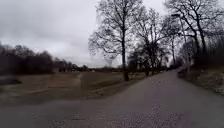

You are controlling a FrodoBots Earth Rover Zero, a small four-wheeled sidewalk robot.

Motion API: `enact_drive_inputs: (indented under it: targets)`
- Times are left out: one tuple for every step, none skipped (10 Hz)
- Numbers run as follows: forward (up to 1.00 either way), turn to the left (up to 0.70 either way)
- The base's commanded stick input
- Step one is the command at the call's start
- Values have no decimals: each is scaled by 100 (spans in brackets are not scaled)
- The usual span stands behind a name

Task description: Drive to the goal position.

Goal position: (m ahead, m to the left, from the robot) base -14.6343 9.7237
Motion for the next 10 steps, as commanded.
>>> enact_drive_inputs:
  targets:
    - [0,34]
    - [0,54]
    - [0,74]
    - [0,93]
    - [0,100]
    - [0,100]
    - [0,100]
    - [0,100]
    - [0,100]
    - [0,100]
